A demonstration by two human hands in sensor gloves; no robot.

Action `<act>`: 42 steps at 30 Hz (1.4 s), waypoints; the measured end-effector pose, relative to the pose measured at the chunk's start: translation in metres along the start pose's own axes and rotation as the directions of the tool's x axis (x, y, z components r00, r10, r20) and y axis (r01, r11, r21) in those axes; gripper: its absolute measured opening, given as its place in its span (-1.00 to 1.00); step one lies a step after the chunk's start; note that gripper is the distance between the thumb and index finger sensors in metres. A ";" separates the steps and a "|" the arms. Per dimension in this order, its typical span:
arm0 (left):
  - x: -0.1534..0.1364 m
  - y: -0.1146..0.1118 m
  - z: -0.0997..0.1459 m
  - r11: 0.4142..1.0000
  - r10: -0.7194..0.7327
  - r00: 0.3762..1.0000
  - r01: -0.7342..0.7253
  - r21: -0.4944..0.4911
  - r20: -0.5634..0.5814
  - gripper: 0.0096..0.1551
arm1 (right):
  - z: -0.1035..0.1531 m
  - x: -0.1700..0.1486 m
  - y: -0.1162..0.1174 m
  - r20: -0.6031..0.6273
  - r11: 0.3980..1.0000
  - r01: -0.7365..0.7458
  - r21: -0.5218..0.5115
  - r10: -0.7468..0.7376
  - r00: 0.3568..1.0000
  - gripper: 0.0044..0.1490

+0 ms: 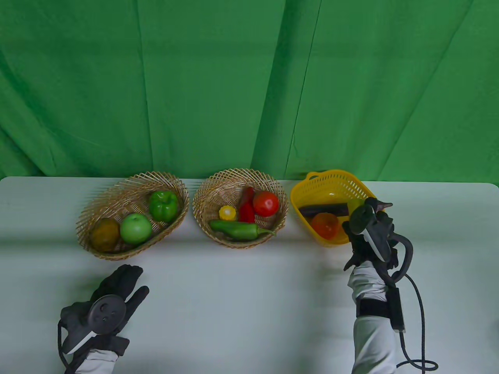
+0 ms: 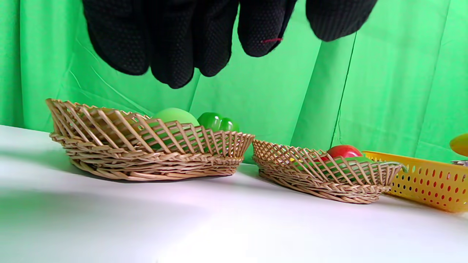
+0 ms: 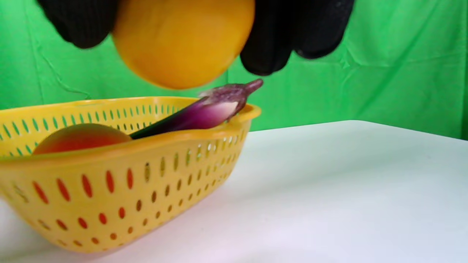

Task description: Place 10 objects into 3 containers, with green background

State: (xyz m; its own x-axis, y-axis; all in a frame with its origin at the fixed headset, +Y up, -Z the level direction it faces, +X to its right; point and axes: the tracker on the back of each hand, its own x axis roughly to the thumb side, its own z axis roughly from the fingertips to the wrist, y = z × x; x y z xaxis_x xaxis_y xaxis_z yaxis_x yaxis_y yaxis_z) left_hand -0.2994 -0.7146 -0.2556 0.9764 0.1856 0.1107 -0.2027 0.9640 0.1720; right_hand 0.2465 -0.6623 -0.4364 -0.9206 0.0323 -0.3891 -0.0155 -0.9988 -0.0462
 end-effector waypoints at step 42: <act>0.009 -0.002 -0.003 0.999 0.032 0.998 -0.031 -0.017 0.049 -0.27 | 0.085 0.031 -0.013 0.265 0.972 0.237 -0.001 -0.228 0.937 -0.09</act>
State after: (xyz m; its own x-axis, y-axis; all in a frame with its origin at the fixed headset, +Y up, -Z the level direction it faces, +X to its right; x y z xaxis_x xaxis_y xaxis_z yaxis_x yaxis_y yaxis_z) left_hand -0.2901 -0.7146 -0.2582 0.9646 0.2064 0.1640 -0.2314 0.9609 0.1519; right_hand 0.1851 -0.6518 -0.3691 -0.9624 0.2483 -0.1100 -0.2325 -0.9627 -0.1383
